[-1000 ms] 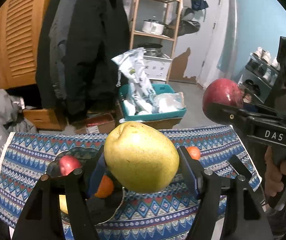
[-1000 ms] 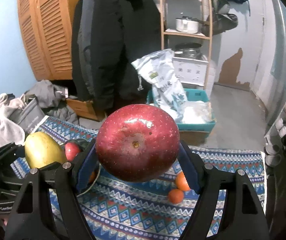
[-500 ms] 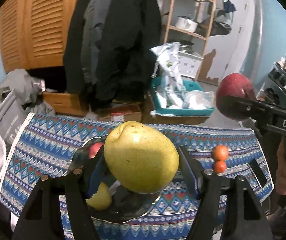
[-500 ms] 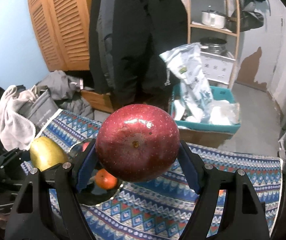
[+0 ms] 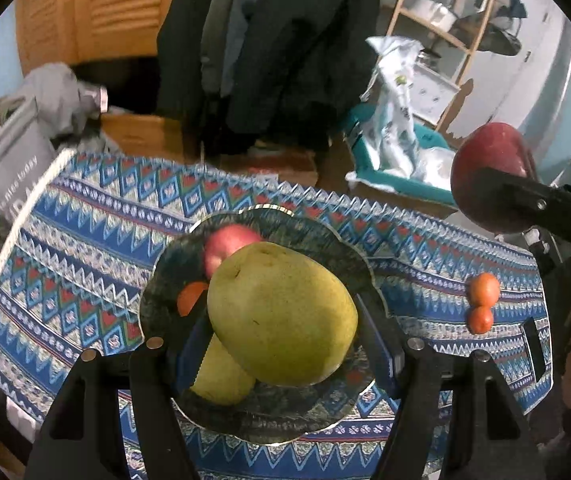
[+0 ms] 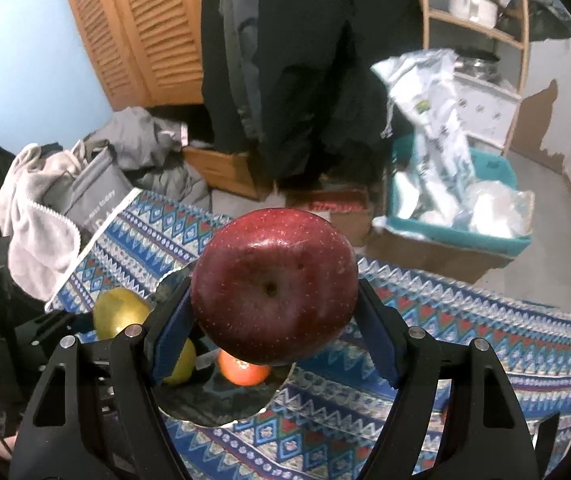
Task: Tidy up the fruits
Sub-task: 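Lower the pear into the plate and open the left tool while the right tool releases the apple there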
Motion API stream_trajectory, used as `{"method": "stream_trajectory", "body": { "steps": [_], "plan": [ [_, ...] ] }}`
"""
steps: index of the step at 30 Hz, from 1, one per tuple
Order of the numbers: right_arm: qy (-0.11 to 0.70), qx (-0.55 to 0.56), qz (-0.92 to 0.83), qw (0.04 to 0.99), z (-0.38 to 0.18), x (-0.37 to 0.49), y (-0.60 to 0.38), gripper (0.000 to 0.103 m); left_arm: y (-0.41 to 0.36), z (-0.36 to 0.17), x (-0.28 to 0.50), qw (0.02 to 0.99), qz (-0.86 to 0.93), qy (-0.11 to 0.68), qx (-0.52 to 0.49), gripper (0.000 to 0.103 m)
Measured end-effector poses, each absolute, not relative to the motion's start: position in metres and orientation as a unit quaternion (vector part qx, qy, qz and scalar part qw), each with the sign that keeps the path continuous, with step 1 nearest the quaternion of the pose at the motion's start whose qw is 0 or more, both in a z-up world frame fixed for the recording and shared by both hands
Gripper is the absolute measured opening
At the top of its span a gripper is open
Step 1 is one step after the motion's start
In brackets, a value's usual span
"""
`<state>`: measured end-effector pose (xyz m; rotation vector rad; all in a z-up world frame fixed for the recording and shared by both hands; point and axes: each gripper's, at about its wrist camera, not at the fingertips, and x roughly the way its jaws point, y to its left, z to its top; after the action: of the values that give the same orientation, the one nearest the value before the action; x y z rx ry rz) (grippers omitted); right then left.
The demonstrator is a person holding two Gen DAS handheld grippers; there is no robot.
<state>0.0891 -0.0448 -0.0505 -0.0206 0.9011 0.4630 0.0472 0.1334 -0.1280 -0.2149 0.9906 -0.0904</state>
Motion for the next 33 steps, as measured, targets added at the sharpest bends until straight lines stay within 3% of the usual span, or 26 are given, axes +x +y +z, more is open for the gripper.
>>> {"method": "stream_trajectory", "body": {
  "steps": [22, 33],
  "plan": [
    [0.495, -0.02, 0.225, 0.839, -0.119, 0.11, -0.029, 0.077, 0.137, -0.197, 0.077, 0.825, -0.021, 0.551, -0.126, 0.071],
    [0.504, -0.023, 0.233, 0.831, -0.127, 0.114, -0.021, 0.077, 0.139, -0.175, 0.069, 0.845, -0.028, 0.518, -0.129, 0.07]
  ]
}}
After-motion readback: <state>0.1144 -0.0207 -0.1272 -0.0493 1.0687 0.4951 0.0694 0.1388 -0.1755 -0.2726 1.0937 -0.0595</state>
